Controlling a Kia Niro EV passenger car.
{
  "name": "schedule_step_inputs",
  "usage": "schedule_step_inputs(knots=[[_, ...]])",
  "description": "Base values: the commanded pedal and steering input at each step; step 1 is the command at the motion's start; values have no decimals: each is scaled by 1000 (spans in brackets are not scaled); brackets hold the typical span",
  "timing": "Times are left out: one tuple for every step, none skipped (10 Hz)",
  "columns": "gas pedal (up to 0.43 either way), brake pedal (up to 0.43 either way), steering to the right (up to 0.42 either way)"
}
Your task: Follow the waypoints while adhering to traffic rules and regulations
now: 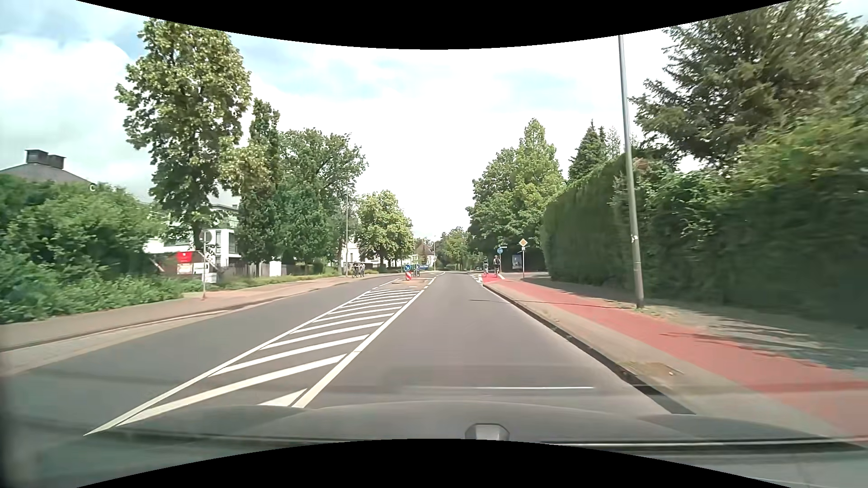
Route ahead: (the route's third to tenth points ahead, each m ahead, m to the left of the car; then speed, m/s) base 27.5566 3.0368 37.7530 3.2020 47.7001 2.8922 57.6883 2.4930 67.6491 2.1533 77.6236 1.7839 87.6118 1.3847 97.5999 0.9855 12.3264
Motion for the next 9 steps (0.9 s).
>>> schedule_step_inputs(knots=[[138,18,-3],[138,18,-3],[138,18,-3],[138,18,-2],[150,18,-3],[150,18,-3],[150,18,-3],[150,18,-3],[150,18,-4]])
